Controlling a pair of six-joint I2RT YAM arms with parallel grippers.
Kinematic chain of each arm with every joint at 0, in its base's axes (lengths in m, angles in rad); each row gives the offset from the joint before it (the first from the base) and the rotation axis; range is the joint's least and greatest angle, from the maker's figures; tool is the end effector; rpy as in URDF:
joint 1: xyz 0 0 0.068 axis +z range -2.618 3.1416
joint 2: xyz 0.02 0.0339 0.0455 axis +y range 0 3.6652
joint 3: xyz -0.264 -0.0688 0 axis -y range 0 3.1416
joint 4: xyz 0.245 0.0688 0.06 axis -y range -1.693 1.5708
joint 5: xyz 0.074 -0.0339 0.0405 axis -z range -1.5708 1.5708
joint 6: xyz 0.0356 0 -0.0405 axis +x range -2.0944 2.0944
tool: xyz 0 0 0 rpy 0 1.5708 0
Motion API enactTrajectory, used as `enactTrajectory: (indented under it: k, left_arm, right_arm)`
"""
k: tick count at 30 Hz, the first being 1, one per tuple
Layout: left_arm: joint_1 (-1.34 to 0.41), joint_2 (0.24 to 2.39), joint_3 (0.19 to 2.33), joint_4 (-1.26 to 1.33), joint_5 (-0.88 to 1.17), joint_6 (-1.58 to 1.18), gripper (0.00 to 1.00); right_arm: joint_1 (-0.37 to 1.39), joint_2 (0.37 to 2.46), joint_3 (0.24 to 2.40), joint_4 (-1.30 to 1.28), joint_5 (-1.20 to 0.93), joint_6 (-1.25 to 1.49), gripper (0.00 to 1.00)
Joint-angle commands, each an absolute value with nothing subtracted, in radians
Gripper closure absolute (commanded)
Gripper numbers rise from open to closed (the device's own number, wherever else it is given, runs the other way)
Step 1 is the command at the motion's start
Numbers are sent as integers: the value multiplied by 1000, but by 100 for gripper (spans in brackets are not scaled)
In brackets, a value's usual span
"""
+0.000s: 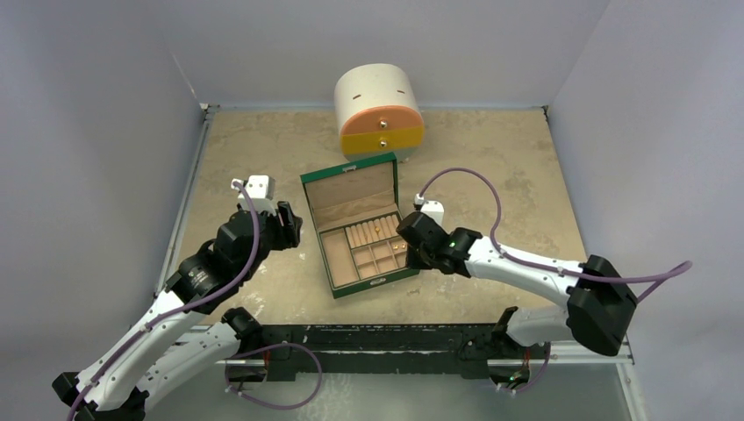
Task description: Organize the mixed jewelry
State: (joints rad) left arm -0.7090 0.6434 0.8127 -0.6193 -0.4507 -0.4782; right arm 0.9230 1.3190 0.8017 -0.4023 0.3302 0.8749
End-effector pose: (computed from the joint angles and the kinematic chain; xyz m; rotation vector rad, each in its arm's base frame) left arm 0.1131 -0.0766 0.3262 -0.0546 1.9860 -0.3165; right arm 0.1674 0.2020 0.2145 0.0791 2.4611 0.3947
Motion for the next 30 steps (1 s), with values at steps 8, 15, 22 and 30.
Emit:
enactTrajectory:
  k: [8, 15, 22, 30]
  left_arm:
    - [-705, 642, 836, -598, -467, -477, 46]
    - [-704, 641, 836, -597, -465, -476, 46]
    - [-705, 636, 835, -597, -463, -476, 46]
    - [-705, 638, 834, -595, -459, -476, 46]
  right_arm:
    - [926, 1125, 852, -582, 388, 901, 76]
    - [929, 1004, 781, -648, 359, 937, 76]
    - [975, 954, 688, -656, 321, 1069, 75]
    - [1040, 995, 612, -568, 310, 1182, 74]
